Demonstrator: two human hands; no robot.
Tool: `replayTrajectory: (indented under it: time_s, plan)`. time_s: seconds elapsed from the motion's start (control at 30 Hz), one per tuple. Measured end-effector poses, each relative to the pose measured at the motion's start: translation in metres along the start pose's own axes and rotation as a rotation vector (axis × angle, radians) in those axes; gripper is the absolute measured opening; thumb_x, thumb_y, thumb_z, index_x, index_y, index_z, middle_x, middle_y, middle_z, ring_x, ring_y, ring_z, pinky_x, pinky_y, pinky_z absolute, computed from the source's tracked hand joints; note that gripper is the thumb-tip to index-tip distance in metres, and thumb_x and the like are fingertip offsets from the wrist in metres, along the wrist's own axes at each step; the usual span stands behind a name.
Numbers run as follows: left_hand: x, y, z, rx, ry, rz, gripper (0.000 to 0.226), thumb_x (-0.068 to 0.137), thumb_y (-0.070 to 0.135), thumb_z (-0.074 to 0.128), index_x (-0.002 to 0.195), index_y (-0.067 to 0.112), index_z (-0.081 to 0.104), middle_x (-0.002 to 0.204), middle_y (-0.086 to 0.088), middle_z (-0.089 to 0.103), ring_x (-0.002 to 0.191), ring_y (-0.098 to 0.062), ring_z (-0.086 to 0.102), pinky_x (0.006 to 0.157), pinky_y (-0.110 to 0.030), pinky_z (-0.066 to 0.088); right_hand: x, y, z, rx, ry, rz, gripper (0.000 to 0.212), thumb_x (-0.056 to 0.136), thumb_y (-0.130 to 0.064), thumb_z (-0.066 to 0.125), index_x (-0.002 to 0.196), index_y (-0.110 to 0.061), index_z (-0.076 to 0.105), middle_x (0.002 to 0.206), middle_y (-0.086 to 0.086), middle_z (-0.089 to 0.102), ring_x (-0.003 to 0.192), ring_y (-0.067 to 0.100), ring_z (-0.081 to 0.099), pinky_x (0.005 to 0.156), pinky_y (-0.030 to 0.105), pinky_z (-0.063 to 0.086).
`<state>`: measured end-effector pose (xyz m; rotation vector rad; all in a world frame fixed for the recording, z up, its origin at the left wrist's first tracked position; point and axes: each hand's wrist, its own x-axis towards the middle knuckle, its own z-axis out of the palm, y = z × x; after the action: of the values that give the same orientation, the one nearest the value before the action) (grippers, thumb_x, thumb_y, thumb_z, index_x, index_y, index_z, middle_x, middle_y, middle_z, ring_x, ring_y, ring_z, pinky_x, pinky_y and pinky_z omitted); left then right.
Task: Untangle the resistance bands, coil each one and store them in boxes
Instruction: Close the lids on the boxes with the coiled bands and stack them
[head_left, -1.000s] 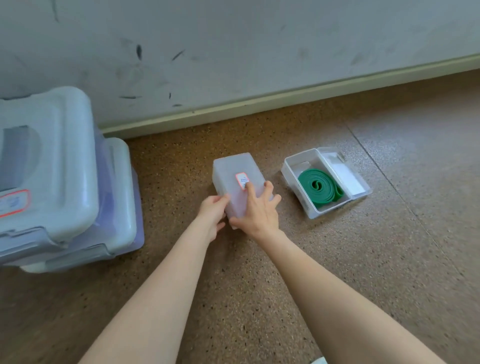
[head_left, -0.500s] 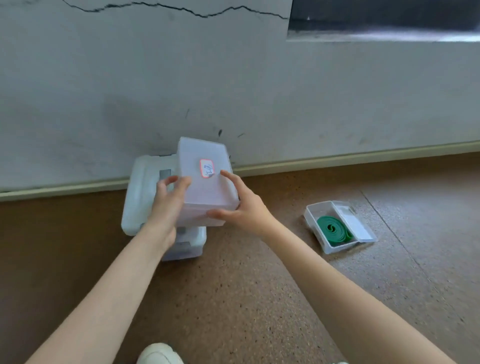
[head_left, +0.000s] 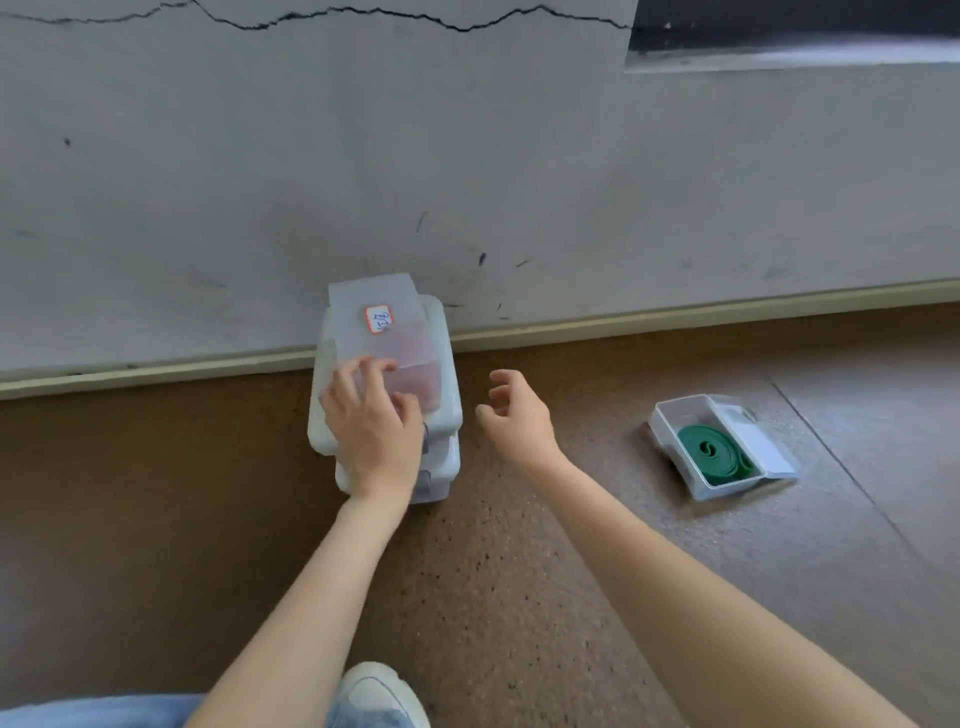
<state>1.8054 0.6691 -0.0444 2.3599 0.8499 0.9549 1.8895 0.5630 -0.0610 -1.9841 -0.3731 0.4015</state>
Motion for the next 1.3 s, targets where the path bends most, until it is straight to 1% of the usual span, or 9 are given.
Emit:
replayTrajectory:
  time_s: [0.17, 0.3, 0.47, 0.6, 0.73, 0.93, 1.03, 1.17, 1.3]
  plan:
    - [-0.038, 0.018, 0.039, 0.234, -0.039, 0.218, 0.039, 0.079, 0.004, 0.057, 0.118, 0.006, 0.054, 0.137, -0.023, 0.043, 0.13, -0.04, 0.037, 0.106, -0.053, 0.028, -0.014, 0.071, -0.046, -0.023, -0.015, 0.185, 0.053, 0.092, -0.012, 0.051, 0.14, -0.021, 0.031, 0.134, 0.007, 0.045, 0.108, 0.022, 0.053, 0.084, 0.035, 0.052]
    - [-0.046, 0.018, 0.064, 0.302, -0.203, 0.033, 0.055, 0.086, 0.012, 0.053, 0.139, 0.01, 0.035, 0.15, -0.02, 0.023, 0.138, -0.039, 0.02, 0.111, -0.052, 0.02, -0.009, 0.069, -0.044, 0.041, -0.206, 0.054, 0.066, 0.091, -0.003, 0.048, 0.144, -0.034, 0.024, 0.145, 0.004, 0.034, 0.118, 0.021, 0.048, 0.082, 0.031, 0.052]
    - [-0.044, 0.016, 0.058, 0.198, -0.143, -0.053, 0.059, 0.091, 0.015, 0.055, 0.143, 0.009, 0.027, 0.148, -0.023, 0.023, 0.134, -0.037, 0.028, 0.109, -0.048, 0.031, 0.012, 0.013, -0.003, 0.154, -0.291, -0.104, 0.062, 0.089, 0.005, 0.046, 0.14, -0.029, 0.036, 0.136, 0.004, 0.046, 0.112, 0.019, 0.053, 0.089, 0.034, 0.051]
    - [-0.034, 0.003, 0.038, 0.095, -0.111, -0.103, 0.061, 0.09, 0.01, 0.054, 0.144, 0.01, 0.025, 0.147, -0.022, 0.021, 0.132, -0.036, 0.031, 0.104, -0.048, 0.037, 0.012, -0.007, 0.013, 0.195, -0.33, -0.082, 0.062, 0.085, 0.01, 0.039, 0.137, -0.025, 0.041, 0.131, 0.007, 0.051, 0.111, 0.02, 0.052, 0.094, 0.039, 0.049]
    - [-0.024, -0.007, 0.022, 0.017, -0.18, -0.126, 0.068, 0.087, 0.004, 0.054, 0.146, 0.011, 0.02, 0.15, -0.019, 0.012, 0.127, -0.035, 0.039, 0.099, -0.048, 0.042, 0.008, -0.011, 0.024, 0.122, -0.34, -0.094, 0.064, 0.085, 0.013, 0.035, 0.136, -0.025, 0.042, 0.132, 0.007, 0.048, 0.116, 0.022, 0.048, 0.088, 0.033, 0.048]
    - [-0.047, -0.006, 0.019, 0.011, -0.211, -0.089, 0.054, 0.088, 0.004, 0.053, 0.138, 0.007, 0.036, 0.139, -0.016, 0.035, 0.123, -0.031, 0.044, 0.101, -0.041, 0.042, 0.01, 0.009, -0.001, 0.254, -0.092, 0.052, 0.046, 0.09, 0.0, 0.043, 0.133, -0.017, 0.045, 0.119, 0.006, 0.056, 0.105, 0.019, 0.056, 0.084, 0.035, 0.054]
    - [-0.08, 0.01, 0.05, 0.006, -0.353, 0.07, 0.044, 0.087, 0.002, 0.053, 0.131, 0.005, 0.047, 0.131, -0.017, 0.043, 0.12, -0.028, 0.046, 0.1, -0.034, 0.039, 0.004, 0.057, -0.049, 0.112, 0.05, 0.153, 0.035, 0.091, -0.005, 0.043, 0.124, -0.015, 0.05, 0.114, 0.006, 0.061, 0.099, 0.019, 0.058, 0.086, 0.037, 0.054]
    - [-0.109, 0.04, 0.116, -0.004, -0.597, 0.114, 0.043, 0.089, 0.004, 0.049, 0.132, 0.007, 0.047, 0.136, -0.012, 0.039, 0.123, -0.025, 0.043, 0.102, -0.035, 0.035, 0.001, 0.139, -0.115, -0.072, 0.243, 0.283, 0.027, 0.09, -0.005, 0.043, 0.113, -0.014, 0.055, 0.11, 0.007, 0.064, 0.093, 0.018, 0.056, 0.08, 0.029, 0.046]
    - [-0.125, 0.062, 0.195, 0.043, -0.794, 0.091, 0.046, 0.091, 0.008, 0.046, 0.137, 0.009, 0.042, 0.141, -0.01, 0.034, 0.126, -0.026, 0.039, 0.104, -0.037, 0.031, 0.026, 0.216, -0.154, -0.311, 0.239, 0.383, 0.04, 0.09, -0.008, 0.048, 0.129, -0.008, 0.045, 0.129, 0.014, 0.05, 0.117, 0.026, 0.046, 0.1, 0.035, 0.039]
